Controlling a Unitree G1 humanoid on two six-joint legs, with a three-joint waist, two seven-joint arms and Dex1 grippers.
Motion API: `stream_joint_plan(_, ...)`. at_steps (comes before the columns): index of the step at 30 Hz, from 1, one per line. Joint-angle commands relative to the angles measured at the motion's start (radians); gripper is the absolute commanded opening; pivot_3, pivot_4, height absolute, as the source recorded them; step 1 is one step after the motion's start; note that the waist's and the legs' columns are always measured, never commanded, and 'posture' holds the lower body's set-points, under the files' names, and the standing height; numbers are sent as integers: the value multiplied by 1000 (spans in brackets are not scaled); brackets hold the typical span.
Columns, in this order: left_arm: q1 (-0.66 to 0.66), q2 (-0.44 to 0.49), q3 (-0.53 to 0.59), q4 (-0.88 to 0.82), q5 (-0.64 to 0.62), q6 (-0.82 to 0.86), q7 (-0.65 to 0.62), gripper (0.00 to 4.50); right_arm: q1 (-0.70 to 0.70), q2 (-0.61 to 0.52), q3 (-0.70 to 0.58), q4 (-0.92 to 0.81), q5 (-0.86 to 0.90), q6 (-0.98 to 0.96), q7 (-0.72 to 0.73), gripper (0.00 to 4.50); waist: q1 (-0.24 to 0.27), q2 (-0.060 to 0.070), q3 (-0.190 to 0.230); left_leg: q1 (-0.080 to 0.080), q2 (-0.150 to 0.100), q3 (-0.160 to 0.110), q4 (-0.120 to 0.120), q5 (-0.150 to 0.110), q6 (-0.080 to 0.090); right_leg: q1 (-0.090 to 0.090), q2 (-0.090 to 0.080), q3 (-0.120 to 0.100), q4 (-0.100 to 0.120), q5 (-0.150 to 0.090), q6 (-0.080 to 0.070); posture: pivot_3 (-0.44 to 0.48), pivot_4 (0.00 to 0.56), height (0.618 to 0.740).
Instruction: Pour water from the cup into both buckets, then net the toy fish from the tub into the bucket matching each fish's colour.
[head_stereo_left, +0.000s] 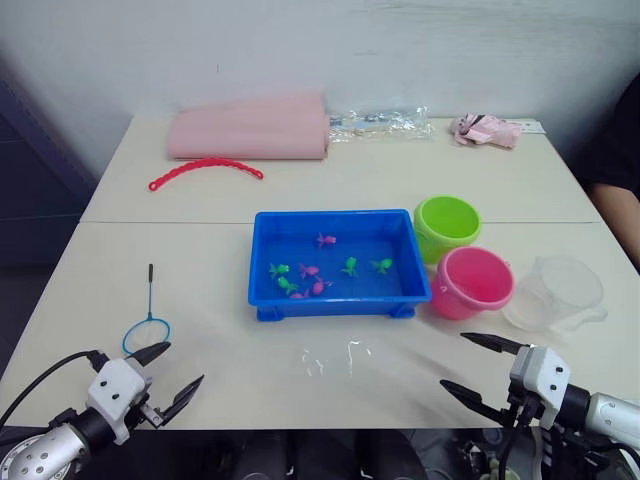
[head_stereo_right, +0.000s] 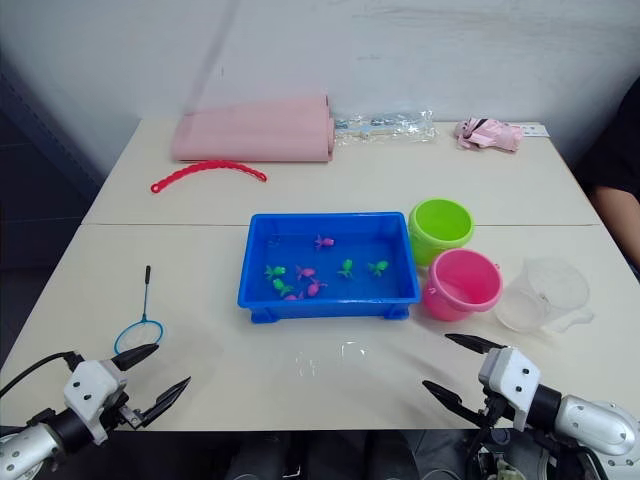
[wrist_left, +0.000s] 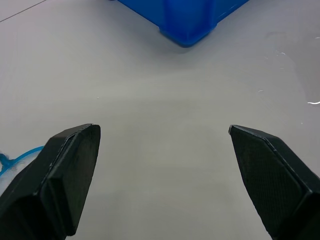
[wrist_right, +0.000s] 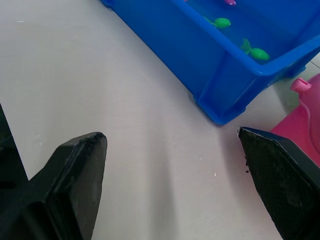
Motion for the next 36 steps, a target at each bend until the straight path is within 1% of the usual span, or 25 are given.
stream_joint_plan(1,27,19,12,-58,-117,63,-51,4500,12,13,-15,-25,46,4,-4,4431,0,0,0,0,0,0,0,0,0,0,0,0,0,0,0,0,150,740)
stream_joint_plan(2,37,28,6,-104,-208,124,-93,4500,20,29,-38,-42,81,28,-26,4431,-1,0,0,0,0,0,0,0,0,0,0,0,0,0,0,0,150,740)
stream_joint_plan(3,44,35,3,-137,-271,168,-123,4500,26,39,-55,-55,105,45,-43,4431,0,-1,0,0,0,0,0,0,0,0,0,0,1,0,0,0,150,740)
stream_joint_plan(4,41,51,-25,-186,-317,212,-149,4500,39,51,-83,-76,129,66,-68,4431,1,0,0,0,0,0,0,0,0,0,0,0,1,0,0,0,150,740)
stream_joint_plan(6,-5,82,-93,-258,-348,273,-168,4500,78,71,-131,-110,146,85,-103,4431,6,3,0,0,0,-2,0,0,-1,0,-2,2,1,0,0,0,150,740)
stream_joint_plan(9,-117,116,-187,-316,-367,339,-180,4500,160,143,-229,-156,186,113,-188,4431,13,5,-2,-1,-2,-3,1,0,-4,2,-3,3,2,0,0,0,150,740)
stream_joint_plan(12,-206,117,-233,-337,-386,380,-164,4500,213,220,-308,-187,233,138,-271,4431,5,5,-3,0,-1,-3,0,1,-5,2,0,2,3,0,0,0,150,740)
stream_joint_plan(15,-370,98,-315,-340,-387,422,-147,4500,348,355,-419,-192,273,117,-341,4431,7,9,-4,1,-1,-2,-2,3,-2,1,5,1,4,0,0,0,150,740)
stream_joint_plan(16,-403,93,-332,-342,-386,432,-144,4500,382,392,-440,-184,277,109,-357,4431,7,10,-4,1,-1,-2,-1,3,-2,1,8,1,4,0,-1,0,150,740)
stream_joint_plan(19,-455,91,-360,-349,-387,454,-138,4500,422,460,-469,-155,270,94,-400,4431,-4,11,-5,2,0,-1,-3,2,-5,1,9,3,4,0,-1,0,150,740)
stream_joint_plan(21,-484,89,-369,-358,-393,470,-127,4500,411,489,-481,-127,265,105,-450,4431,-20,10,-5,6,2,3,-4,0,-7,1,8,8,4,-1,-1,0,150,740)
stream_joint_plan(23,-506,86,-373,-361,-396,483,-116,4500,354,479,-478,-92,263,149,-514,4431,-29,10,-5,7,3,4,-4,-1,-9,1,8,13,4,-1,-2,0,150,740)
stream_joint_plan(25,-523,86,-377,-362,-393,493,-109,4500,268,450,-478,-57,275,200,-585,4431,-31,10,-5,10,5,6,-4,-2,-10,1,8,20,4,-1,-3,0,150,740)
stream_joint_plan(29,-555,85,-381,-371,-398,516,-99,4500,89,388,-477,31,275,290,-693,4431,-28,11,-5,11,5,8,-4,-2,-11,0,8,23,5,-3,-5,0,150,740)
stream_joint_plan(32,-575,84,-379,-376,-402,533,-88,4500,-19,337,-481,117,263,319,-726,4431,-21,12,-5,11,6,8,-5,2,-11,0,9,23,6,-4,-7,0,150,740)
stream_joint_plan(36,-581,86,-380,-376,-385,527,-85,4500,-115,286,-456,222,220,294,-708,4431,-23,12,-5,11,6,8,-4,2,-11,0,12,22,7,-5,-8,0,150,740)
